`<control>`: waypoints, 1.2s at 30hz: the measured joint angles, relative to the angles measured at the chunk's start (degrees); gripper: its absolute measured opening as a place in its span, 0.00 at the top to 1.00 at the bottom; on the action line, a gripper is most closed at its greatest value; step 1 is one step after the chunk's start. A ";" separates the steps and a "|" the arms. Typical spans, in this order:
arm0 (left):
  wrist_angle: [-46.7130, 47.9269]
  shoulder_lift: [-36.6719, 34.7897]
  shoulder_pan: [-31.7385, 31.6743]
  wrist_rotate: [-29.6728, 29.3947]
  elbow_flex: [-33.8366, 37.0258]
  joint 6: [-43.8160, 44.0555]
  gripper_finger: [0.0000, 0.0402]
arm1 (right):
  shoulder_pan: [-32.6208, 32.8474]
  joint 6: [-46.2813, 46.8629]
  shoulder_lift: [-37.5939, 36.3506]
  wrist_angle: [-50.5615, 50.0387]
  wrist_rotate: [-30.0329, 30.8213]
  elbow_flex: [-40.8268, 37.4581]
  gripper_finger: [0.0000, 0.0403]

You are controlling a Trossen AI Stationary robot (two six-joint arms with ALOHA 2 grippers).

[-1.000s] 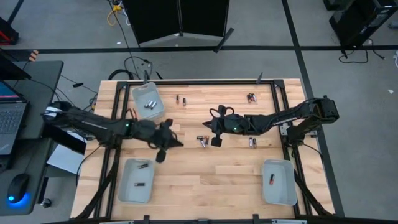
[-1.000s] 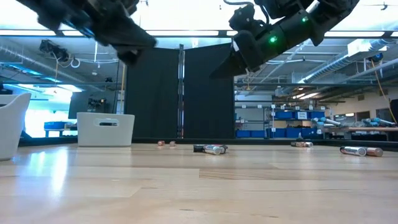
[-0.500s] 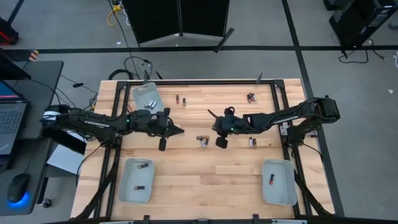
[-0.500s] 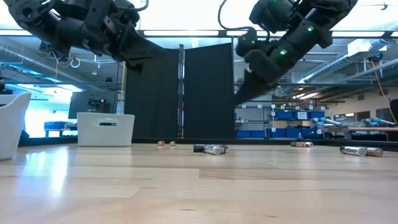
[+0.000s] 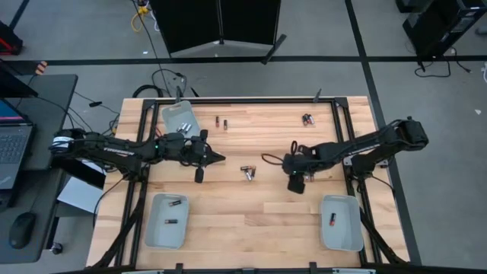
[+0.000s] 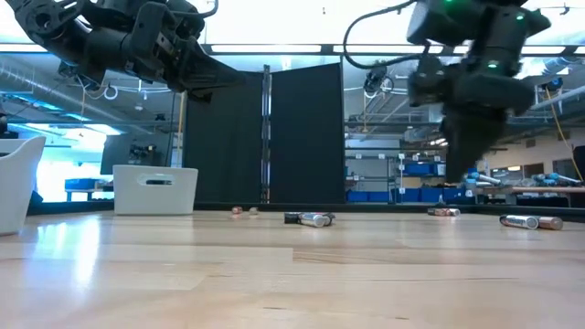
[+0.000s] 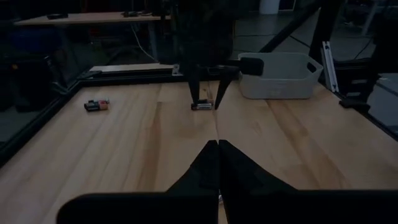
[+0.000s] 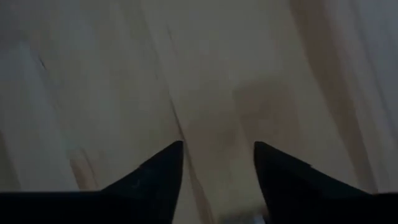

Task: Sort batteries
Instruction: Put the black-red battery into the bottom right gray bin

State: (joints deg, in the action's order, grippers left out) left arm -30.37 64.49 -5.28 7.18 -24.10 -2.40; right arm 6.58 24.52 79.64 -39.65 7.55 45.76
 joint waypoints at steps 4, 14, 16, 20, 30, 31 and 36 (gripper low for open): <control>0.04 0.00 0.00 0.00 0.00 0.01 0.98 | 2.06 1.27 -0.13 -7.36 -0.24 0.00 0.38; 0.02 0.00 0.00 0.00 0.00 0.44 0.98 | 1.28 2.04 -0.13 -9.58 -0.37 0.00 0.18; 0.00 0.00 0.00 -0.02 0.00 0.44 0.98 | 0.09 -0.89 -0.11 -3.58 -0.37 0.00 0.18; 0.00 0.00 0.00 -0.02 0.00 1.05 0.98 | -2.77 -6.03 -0.11 7.53 -2.63 0.02 0.19; 0.04 0.00 0.00 -0.07 0.00 1.17 0.98 | -21.96 -3.10 -0.11 0.30 5.31 4.23 0.22; 0.04 0.00 0.00 -0.07 0.00 1.18 0.98 | -24.82 -3.14 -0.11 0.63 5.29 4.49 0.22; 0.05 0.00 0.00 -0.09 0.00 1.36 0.98 | -38.31 -3.60 -0.11 2.19 5.23 4.94 0.26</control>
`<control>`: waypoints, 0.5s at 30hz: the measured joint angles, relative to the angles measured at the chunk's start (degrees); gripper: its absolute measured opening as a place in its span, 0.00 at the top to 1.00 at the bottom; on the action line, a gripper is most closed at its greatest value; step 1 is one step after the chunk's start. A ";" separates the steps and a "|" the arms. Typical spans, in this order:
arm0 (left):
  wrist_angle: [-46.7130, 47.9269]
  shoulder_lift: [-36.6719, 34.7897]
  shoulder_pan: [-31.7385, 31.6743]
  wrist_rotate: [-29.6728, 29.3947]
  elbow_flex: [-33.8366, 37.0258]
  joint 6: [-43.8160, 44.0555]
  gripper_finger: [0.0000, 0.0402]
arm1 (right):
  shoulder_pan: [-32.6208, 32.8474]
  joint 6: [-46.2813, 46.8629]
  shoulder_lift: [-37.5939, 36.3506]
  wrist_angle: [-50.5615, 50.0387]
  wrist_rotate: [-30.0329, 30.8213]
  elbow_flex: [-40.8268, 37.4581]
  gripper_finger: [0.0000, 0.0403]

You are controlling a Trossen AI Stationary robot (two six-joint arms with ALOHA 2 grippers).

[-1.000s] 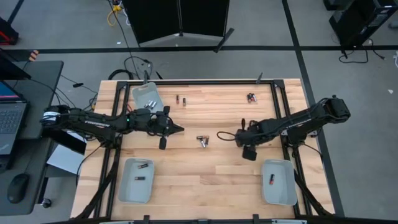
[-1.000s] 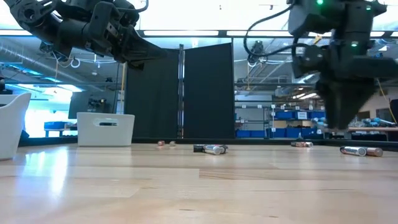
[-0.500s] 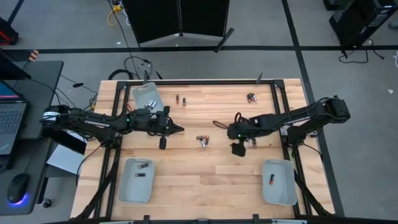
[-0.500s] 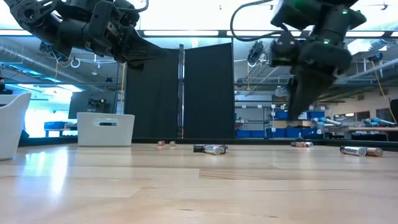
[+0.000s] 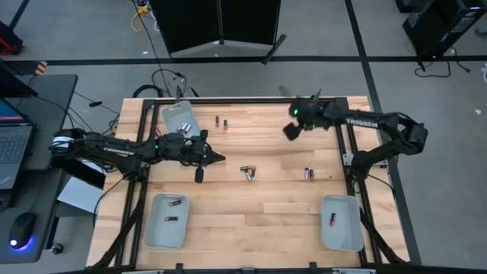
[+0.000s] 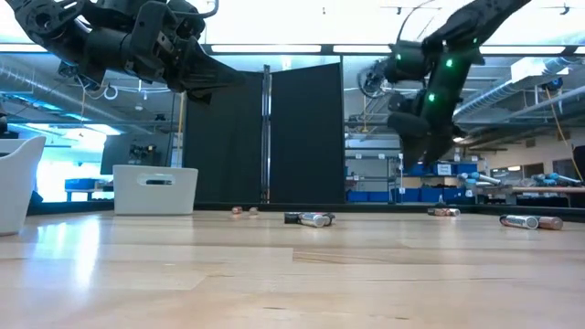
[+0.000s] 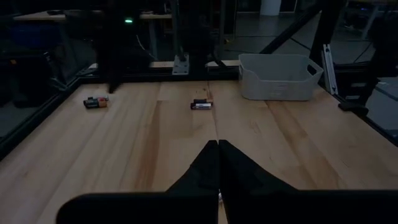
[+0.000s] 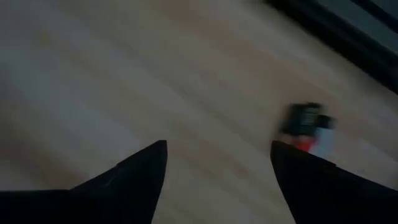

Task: Sort batteries
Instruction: Put the black-red battery into the bottom right gray bin

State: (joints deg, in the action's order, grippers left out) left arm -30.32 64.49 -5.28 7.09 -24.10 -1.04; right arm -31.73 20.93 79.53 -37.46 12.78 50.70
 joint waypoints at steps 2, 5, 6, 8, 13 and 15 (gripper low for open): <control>-0.01 0.00 0.00 -0.02 0.00 0.00 0.98 | -4.08 -0.40 0.00 0.05 -0.54 0.00 0.30; -0.01 0.00 0.02 -0.43 0.00 0.00 0.98 | -8.57 -0.92 0.02 0.05 -0.78 0.00 0.36; -0.01 0.00 0.00 -0.55 0.00 0.00 0.98 | -9.72 -1.42 0.02 0.05 -0.79 0.00 0.39; 0.01 0.00 0.02 -0.61 0.00 0.00 0.98 | -11.47 -1.79 0.02 0.05 -0.81 0.00 0.44; 0.14 0.00 0.02 -0.61 0.00 0.02 0.98 | -14.09 -3.86 0.02 0.65 -0.79 0.00 0.63; 0.18 0.00 0.02 -0.63 0.00 0.02 0.98 | -14.60 -4.88 0.02 0.94 -0.75 0.00 0.73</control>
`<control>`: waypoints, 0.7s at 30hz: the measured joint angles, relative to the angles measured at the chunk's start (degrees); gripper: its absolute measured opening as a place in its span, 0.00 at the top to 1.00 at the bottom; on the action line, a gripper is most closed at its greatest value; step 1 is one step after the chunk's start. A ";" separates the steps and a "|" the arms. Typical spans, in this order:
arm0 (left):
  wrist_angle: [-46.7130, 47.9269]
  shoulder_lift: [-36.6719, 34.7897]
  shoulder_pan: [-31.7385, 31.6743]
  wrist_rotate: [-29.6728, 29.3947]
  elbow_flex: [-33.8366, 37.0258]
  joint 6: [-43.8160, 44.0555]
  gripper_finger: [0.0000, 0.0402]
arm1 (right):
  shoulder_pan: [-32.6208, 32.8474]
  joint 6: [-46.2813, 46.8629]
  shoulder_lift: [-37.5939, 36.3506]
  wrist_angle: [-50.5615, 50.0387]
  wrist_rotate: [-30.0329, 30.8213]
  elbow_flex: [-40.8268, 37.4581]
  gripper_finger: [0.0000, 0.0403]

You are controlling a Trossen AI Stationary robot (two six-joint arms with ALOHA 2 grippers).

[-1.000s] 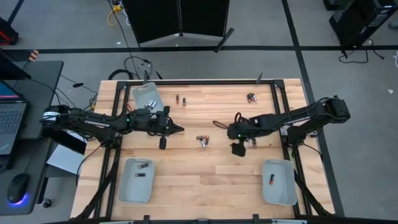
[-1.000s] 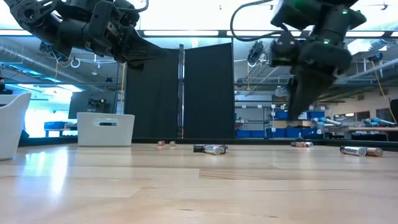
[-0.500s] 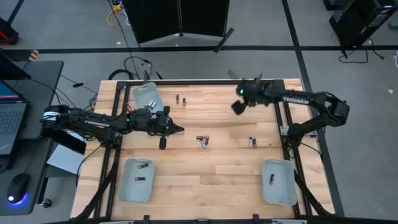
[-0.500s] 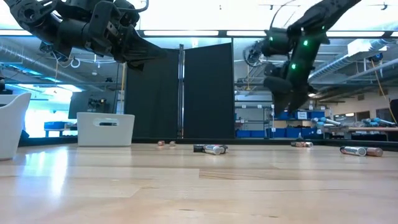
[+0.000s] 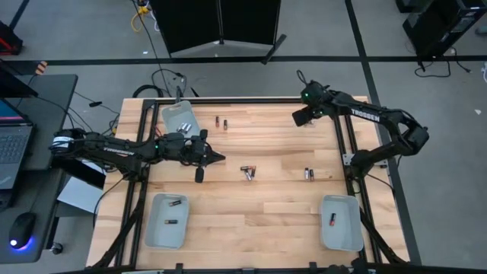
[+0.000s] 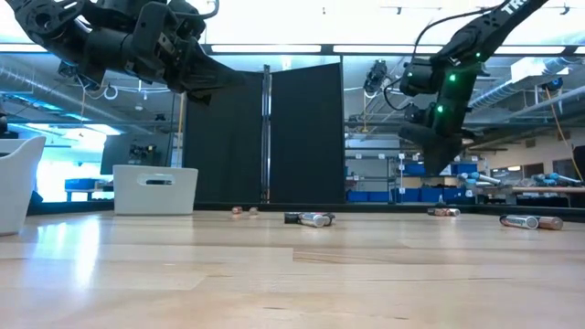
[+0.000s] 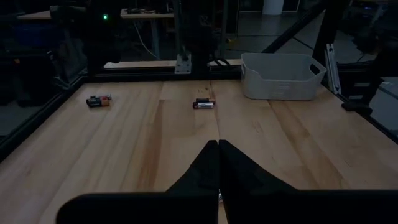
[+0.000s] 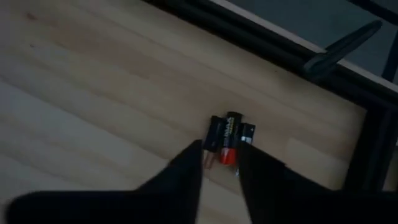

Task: Sort batteries
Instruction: Put the black-red battery into the bottom right gray bin

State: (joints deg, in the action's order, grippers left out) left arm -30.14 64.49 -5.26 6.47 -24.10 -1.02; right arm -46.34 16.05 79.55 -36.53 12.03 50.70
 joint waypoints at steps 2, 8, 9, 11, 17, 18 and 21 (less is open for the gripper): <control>0.06 0.00 0.00 -0.01 0.00 0.00 0.98 | -0.46 -1.12 0.12 -0.33 -0.14 0.00 0.83; 0.12 0.00 0.00 -0.01 0.00 0.02 0.98 | -1.11 -1.14 5.22 -0.96 -1.64 -0.02 0.98; 0.14 0.00 0.00 -0.01 0.00 0.02 0.98 | -1.11 -0.82 6.42 -0.94 -1.42 -0.02 0.96; 0.16 0.00 -0.02 -0.04 0.00 0.02 0.98 | -1.28 0.17 8.62 -0.12 -0.95 -0.02 0.91; 0.33 0.00 -0.01 -0.61 -0.01 0.02 0.98 | -2.08 0.76 11.94 3.03 -0.99 -0.02 0.75; 0.36 0.00 0.00 -0.60 -0.02 0.01 0.98 | -2.21 0.77 12.20 3.40 -0.96 -0.02 0.74; 0.36 0.00 0.00 -0.60 -0.02 0.02 0.98 | -2.79 0.75 12.32 3.57 -0.95 -0.04 0.73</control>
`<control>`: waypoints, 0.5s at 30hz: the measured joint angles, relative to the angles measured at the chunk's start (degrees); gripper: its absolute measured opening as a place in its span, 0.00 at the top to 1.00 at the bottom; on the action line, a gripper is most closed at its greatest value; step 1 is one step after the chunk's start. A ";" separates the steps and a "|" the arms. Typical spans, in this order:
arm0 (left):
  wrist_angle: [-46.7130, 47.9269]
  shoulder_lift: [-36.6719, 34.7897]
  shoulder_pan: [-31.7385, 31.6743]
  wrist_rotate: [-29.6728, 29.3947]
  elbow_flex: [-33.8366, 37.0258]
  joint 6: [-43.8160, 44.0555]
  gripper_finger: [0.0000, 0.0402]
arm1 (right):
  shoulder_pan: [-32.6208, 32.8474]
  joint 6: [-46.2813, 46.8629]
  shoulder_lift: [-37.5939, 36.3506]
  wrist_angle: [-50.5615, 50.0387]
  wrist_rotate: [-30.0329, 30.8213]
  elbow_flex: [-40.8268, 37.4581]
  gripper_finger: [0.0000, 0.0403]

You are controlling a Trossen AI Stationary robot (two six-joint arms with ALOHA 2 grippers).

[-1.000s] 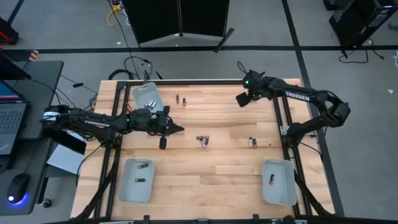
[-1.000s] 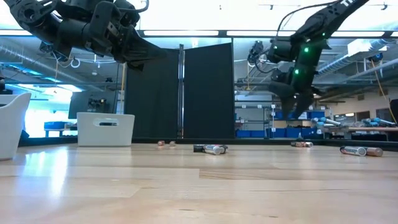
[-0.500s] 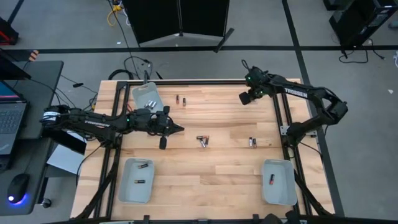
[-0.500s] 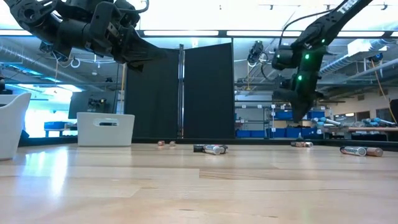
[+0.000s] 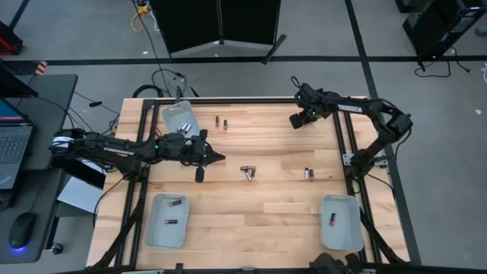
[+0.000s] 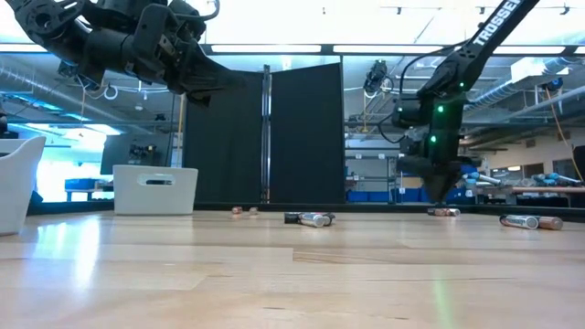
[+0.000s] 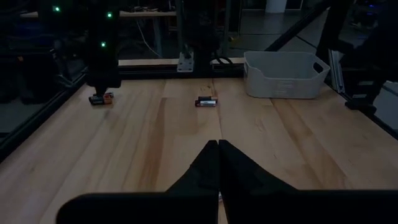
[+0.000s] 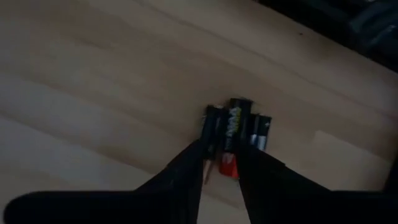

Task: Sort batteries
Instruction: Put the black-red battery into the bottom right gray bin

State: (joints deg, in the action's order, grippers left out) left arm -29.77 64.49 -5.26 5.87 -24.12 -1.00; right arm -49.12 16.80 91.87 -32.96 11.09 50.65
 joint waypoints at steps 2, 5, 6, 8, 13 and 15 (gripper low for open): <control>0.09 0.00 0.00 0.00 0.00 0.01 0.98 | -0.38 0.00 -0.01 0.15 0.07 0.00 0.74; 0.12 0.00 0.00 0.00 0.00 0.00 0.98 | -0.87 0.00 -0.01 0.22 0.07 0.00 0.77; 0.15 0.00 0.00 0.00 0.00 -0.01 0.98 | -0.97 -0.02 -0.01 0.35 0.07 0.00 0.79; 0.14 0.00 0.00 0.02 0.00 0.01 0.98 | -1.27 -0.30 -0.01 0.62 0.09 0.00 0.81; 0.15 0.00 0.00 0.02 0.00 -0.01 0.98 | -1.36 -0.79 -0.01 0.62 0.20 0.00 0.85; 0.28 0.00 0.00 0.02 0.00 0.01 0.98 | -1.33 -0.94 -0.03 0.66 0.22 0.00 0.86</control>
State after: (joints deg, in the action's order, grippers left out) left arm -29.49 64.49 -5.26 5.89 -24.12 -0.99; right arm -50.46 15.86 91.83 -32.30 11.31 50.65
